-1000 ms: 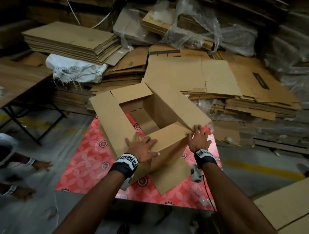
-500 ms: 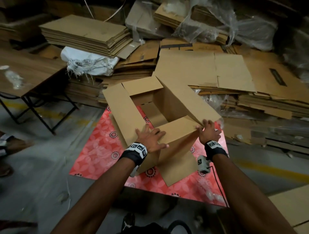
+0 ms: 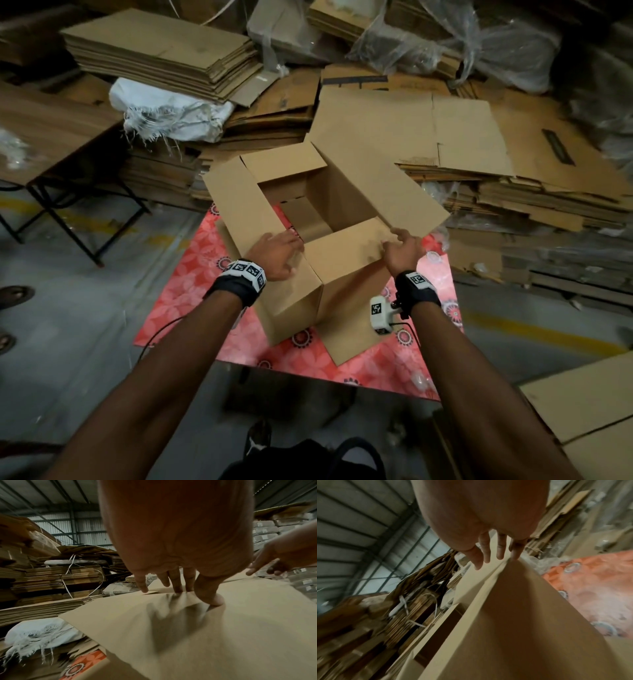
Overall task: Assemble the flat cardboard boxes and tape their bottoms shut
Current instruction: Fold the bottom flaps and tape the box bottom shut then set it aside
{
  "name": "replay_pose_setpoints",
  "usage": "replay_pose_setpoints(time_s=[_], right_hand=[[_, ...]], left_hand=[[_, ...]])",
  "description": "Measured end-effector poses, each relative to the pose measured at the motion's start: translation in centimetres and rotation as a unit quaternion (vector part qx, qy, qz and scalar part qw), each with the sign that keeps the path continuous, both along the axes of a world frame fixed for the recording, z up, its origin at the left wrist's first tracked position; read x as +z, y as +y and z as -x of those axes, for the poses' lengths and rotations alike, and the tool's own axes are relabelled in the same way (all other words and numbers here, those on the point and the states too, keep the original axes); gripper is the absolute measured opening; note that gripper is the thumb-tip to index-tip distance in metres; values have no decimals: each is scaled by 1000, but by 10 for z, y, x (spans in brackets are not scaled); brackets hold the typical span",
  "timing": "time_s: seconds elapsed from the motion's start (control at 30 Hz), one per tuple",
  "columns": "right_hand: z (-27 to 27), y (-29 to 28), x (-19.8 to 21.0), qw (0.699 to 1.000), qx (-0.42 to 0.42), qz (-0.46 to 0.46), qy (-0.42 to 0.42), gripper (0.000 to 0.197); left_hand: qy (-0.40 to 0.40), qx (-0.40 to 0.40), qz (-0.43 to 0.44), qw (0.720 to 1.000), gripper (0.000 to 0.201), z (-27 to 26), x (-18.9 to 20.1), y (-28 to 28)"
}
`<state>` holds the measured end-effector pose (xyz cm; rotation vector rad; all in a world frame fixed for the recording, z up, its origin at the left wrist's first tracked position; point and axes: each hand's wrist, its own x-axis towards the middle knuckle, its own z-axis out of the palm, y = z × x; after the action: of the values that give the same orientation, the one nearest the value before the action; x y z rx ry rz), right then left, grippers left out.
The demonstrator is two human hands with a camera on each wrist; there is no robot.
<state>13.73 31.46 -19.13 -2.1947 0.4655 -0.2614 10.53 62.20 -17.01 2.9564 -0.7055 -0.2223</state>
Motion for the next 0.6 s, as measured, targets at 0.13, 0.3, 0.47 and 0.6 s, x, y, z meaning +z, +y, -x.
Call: replay_pose_setpoints(time_s=[0.13, 0.3, 0.47, 0.6], right_hand=[[-3, 21, 3, 996, 79, -13, -31, 26], [-4, 41, 12, 980, 170, -80, 65, 20], [-4, 51, 11, 944, 283, 88, 144, 42], [3, 63, 18, 877, 367, 264, 163, 46]], left_hand=[[-24, -2, 6, 1000, 58, 2, -11, -10], [-50, 3, 52, 997, 61, 11, -15, -30], [-60, 13, 73, 995, 66, 18, -18, -50], [-71, 28, 72, 994, 86, 14, -24, -54]])
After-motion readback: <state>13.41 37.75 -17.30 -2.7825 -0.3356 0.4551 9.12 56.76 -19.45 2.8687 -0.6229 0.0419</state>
